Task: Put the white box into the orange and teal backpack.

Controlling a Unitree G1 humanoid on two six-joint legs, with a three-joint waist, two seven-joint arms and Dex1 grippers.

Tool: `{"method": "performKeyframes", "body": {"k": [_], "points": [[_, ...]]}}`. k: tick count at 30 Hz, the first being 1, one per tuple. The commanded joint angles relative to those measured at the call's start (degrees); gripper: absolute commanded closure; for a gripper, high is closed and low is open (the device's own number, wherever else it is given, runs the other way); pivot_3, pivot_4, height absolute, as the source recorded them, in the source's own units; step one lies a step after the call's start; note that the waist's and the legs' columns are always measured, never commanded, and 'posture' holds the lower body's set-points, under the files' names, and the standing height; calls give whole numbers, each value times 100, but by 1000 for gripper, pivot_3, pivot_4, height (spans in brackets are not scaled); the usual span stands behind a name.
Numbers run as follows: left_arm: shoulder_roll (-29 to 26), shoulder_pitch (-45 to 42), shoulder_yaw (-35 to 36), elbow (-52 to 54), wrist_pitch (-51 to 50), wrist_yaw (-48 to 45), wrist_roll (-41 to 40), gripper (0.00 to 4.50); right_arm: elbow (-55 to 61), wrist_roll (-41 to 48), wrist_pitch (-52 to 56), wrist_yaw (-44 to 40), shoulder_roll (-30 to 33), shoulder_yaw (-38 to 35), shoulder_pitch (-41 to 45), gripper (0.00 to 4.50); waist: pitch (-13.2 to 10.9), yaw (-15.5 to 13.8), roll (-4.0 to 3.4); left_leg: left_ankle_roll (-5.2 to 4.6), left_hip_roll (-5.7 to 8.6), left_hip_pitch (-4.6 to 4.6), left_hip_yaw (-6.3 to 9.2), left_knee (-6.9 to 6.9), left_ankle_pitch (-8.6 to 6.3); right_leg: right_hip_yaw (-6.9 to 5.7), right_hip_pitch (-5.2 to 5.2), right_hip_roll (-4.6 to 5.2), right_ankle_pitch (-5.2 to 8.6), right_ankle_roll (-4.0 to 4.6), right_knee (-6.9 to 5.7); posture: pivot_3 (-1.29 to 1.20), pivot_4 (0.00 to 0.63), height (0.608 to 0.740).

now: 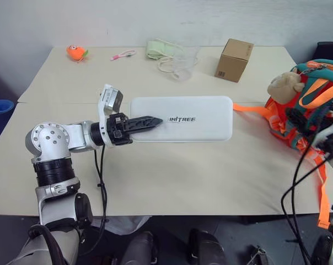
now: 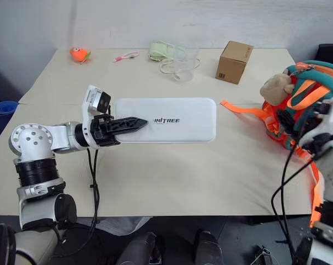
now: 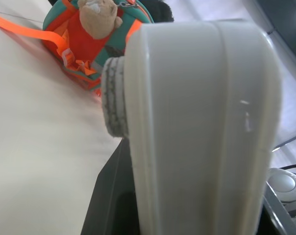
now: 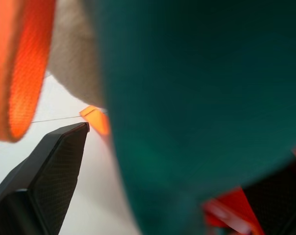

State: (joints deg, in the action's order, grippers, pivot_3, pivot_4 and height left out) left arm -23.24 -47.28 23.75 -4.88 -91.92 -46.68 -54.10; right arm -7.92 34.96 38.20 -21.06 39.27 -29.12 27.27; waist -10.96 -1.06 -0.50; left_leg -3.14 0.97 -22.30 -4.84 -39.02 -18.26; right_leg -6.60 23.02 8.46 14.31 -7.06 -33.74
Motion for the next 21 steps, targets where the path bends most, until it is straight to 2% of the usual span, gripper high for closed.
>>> {"method": "performKeyframes", "body": {"k": [1,8,11,14,18,21], "points": [[-56,3,233,275,222,161,-219,3290,-132,-91,-309,-217,-17,71,174,918,0,-2,0,-1,0,2,-9,-1,0,-4,0,0,-1,-2,-1,0,150,740],[-180,116,238,378,895,456,-111,3290,-44,-190,-549,-710,-1,279,119,3478,0,36,0,-3,-1,1,-43,0,1,8,29,-2,-5,-10,-13,0,150,740],[-270,46,187,294,1500,453,28,3290,325,69,-397,-1153,7,385,47,4430,0,81,0,-2,-2,-1,-49,2,1,14,38,-4,-6,-10,-15,0,150,740],[-377,-31,66,180,2011,356,125,3290,959,555,-22,-1723,78,494,-105,4483,0,103,0,-1,-5,-1,-53,8,0,18,42,-8,-6,-10,-13,0,150,740],[-478,-277,-120,-64,2702,144,316,3290,2473,2121,1064,-2649,390,465,-583,4483,-2,102,2,2,-12,-7,-57,9,-1,20,50,-15,-6,-9,-10,0,150,740],[-491,-413,-332,-95,3210,-146,407,3290,3476,3384,1726,-3267,956,205,-1162,4483,-5,81,6,1,-14,-12,-56,13,-3,17,56,-16,-5,-9,-6,0,150,740]]}}
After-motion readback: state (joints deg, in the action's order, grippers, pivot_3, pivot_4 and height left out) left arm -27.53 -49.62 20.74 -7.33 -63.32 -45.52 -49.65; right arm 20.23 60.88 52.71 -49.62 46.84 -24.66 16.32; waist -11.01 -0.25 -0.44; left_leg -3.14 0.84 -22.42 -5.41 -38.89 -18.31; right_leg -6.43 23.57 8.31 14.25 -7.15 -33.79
